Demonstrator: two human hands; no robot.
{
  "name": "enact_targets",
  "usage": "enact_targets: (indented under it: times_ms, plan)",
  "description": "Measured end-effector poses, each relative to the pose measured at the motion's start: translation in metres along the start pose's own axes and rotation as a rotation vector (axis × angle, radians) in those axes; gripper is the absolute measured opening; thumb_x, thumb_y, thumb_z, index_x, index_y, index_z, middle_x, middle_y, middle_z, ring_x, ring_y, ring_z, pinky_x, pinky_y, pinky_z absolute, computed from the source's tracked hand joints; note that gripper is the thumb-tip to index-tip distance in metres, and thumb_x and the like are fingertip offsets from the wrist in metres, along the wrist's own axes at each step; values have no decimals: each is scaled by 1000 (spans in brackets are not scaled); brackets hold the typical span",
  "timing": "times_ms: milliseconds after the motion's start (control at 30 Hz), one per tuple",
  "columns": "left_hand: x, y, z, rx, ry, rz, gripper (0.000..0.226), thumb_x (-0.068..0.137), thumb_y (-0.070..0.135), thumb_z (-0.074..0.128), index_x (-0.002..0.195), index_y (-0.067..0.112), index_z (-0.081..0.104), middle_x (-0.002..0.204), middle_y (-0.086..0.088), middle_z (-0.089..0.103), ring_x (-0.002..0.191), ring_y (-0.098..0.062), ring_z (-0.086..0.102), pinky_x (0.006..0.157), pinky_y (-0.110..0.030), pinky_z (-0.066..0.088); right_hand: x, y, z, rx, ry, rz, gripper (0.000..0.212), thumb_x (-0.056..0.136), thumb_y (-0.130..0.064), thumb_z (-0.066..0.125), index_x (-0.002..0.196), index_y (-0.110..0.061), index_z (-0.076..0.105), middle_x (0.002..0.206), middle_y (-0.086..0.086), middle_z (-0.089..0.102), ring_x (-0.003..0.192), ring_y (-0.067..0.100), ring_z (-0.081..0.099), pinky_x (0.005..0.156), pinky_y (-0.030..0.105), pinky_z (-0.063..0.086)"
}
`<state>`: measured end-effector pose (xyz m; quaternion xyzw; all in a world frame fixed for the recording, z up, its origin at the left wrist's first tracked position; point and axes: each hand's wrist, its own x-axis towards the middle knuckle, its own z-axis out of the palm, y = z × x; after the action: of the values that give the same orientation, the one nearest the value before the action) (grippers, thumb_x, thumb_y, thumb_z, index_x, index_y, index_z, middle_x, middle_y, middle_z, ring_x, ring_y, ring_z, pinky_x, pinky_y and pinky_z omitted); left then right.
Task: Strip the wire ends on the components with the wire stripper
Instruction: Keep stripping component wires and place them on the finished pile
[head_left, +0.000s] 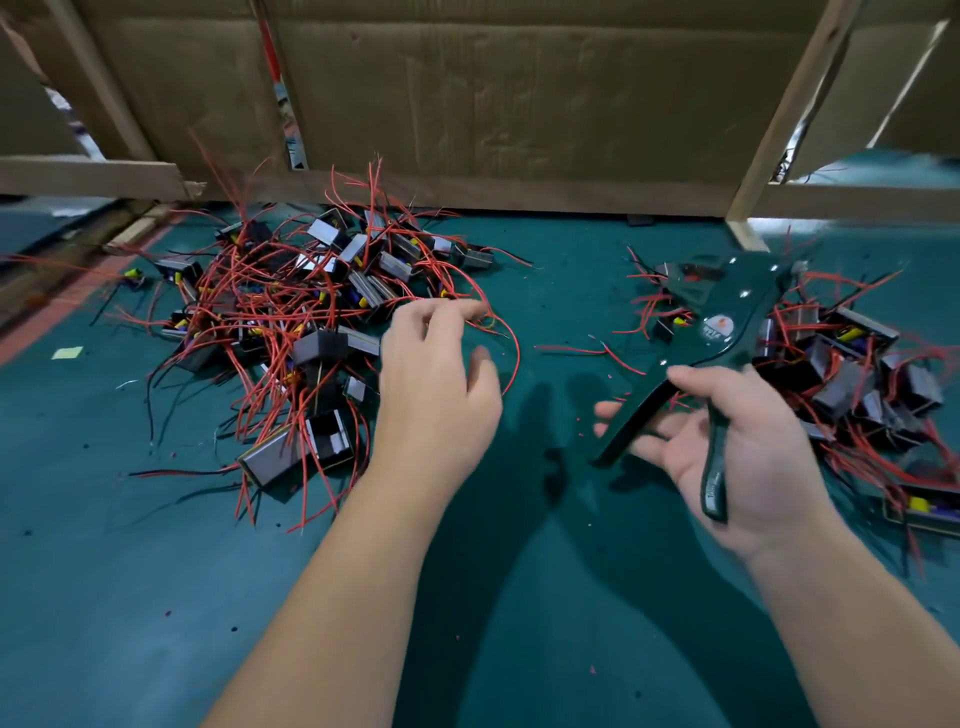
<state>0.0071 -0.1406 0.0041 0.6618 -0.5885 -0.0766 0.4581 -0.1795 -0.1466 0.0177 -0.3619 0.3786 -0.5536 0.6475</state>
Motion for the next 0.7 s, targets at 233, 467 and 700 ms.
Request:
enact_targets:
  times_ms: [233,467,700]
  plan:
    - [3,-11,-10,433,-31,-349,39,90,10,46,127,21,54,148,-16,25,126,-36,33,102,-45,28,-4,4,5,108,-30,216,18,88,-6,44,103,-11,36,106,12,34,69,46,65,61,51,56]
    - [11,-13,-30,479,376,-254,44,77,3,52,115,25,59,136,-10,42,115,-37,40,93,-45,31,-5,-4,4,194,-25,394,29,63,-16,54,88,-3,51,100,21,49,66,41,66,59,51,57]
    - [16,-34,-36,625,201,-398,49,86,12,55,134,21,50,128,-12,55,117,-37,42,93,-44,25,-4,-8,2,292,-62,407,23,68,-14,49,90,-6,47,91,34,59,72,42,67,60,51,57]
